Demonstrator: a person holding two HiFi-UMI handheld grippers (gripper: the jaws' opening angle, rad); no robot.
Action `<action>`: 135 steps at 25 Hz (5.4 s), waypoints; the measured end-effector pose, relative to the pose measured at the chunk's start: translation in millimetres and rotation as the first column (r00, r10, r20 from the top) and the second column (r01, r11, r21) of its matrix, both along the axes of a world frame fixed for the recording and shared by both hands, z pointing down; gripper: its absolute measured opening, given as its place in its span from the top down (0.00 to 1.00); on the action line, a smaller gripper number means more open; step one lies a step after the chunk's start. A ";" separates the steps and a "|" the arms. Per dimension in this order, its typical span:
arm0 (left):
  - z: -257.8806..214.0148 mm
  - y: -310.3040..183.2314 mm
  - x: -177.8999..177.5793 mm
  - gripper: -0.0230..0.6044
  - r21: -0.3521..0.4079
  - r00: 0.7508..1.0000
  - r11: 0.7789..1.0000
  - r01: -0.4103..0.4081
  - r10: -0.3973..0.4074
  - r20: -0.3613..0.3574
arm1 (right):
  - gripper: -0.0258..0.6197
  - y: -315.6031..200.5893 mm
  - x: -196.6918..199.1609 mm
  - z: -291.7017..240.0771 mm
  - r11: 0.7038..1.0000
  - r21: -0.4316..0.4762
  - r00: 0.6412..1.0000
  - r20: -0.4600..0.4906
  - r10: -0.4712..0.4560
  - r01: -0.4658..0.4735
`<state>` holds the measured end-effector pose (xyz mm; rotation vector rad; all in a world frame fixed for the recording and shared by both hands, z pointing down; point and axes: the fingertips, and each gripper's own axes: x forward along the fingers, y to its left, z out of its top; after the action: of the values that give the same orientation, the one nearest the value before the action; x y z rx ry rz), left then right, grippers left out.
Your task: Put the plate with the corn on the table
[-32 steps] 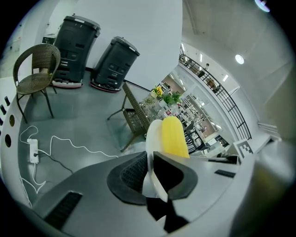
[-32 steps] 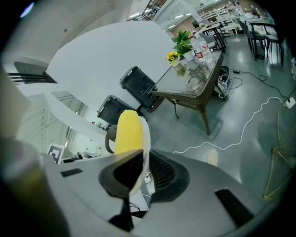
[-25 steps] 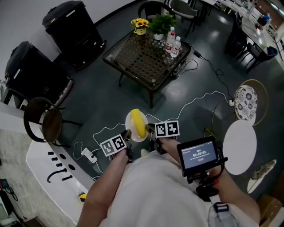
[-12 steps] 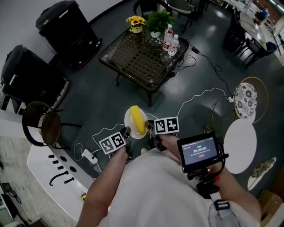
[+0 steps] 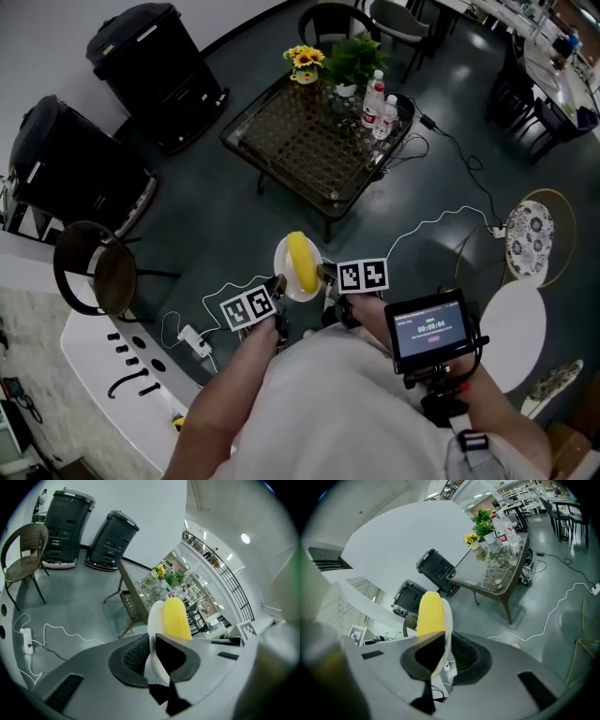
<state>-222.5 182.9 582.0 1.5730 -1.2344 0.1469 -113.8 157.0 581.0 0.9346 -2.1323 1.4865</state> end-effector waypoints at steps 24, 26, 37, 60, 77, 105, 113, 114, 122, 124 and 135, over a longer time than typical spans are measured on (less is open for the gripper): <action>-5.0 -154.5 31.5 0.89 0.003 0.998 0.998 0.059 -0.059 0.022 | 0.89 -161.7 30.2 -5.0 0.998 0.014 0.998 0.038 -0.059 0.059; -6.9 -161.7 33.2 0.89 0.013 0.998 0.998 0.061 -0.062 0.022 | 0.89 -169.3 31.6 -6.7 0.998 0.022 0.998 0.044 -0.053 0.052; -3.1 -180.3 42.3 0.89 0.010 0.999 0.999 0.049 -0.049 0.014 | 0.89 -185.8 41.2 -4.6 1.000 0.019 0.998 0.055 -0.016 0.015; 19.3 -298.7 45.0 0.89 -0.018 0.976 0.976 -0.219 0.219 -0.007 | 0.89 -274.0 47.3 18.2 0.974 -0.039 0.974 0.034 0.223 -0.222; 23.3 -405.6 48.8 0.89 0.024 0.901 0.901 -0.433 0.433 -0.010 | 0.89 -356.3 48.8 24.7 0.902 -0.024 0.900 0.055 0.431 -0.431; 65.0 -421.5 173.6 0.89 -0.005 0.777 0.778 -0.629 0.628 -0.044 | 0.89 -348.9 163.2 55.7 0.814 -0.027 0.813 0.029 0.581 -0.581; 96.3 -439.6 206.6 0.89 -0.031 0.787 0.787 -0.616 0.614 -0.067 | 0.89 -368.3 200.1 84.9 0.827 -0.027 0.827 -0.019 0.561 -0.562; 100.1 -440.7 209.5 0.89 -0.037 0.790 0.789 -0.613 0.610 -0.069 | 0.89 -369.2 203.4 90.1 0.831 -0.031 0.831 -0.031 0.555 -0.556; 128.1 -450.2 220.8 0.89 -0.067 0.790 0.787 -0.614 0.612 -0.039 | 0.89 -377.7 214.0 122.0 0.839 -0.059 0.841 -0.048 0.539 -0.541; 134.2 -454.3 220.2 0.89 -0.071 0.792 0.789 -0.611 0.610 -0.032 | 0.89 -382.0 213.9 128.0 0.836 -0.060 0.838 -0.045 0.544 -0.546; 151.8 -474.8 227.2 0.89 -0.066 0.792 0.791 -0.609 0.611 0.011 | 0.89 -400.4 220.0 149.4 0.819 -0.060 0.822 -0.045 0.568 -0.570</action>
<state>4.8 -291.9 733.8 1.8759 -0.6879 0.6232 106.2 -243.4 730.4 1.6606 -1.8428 1.7822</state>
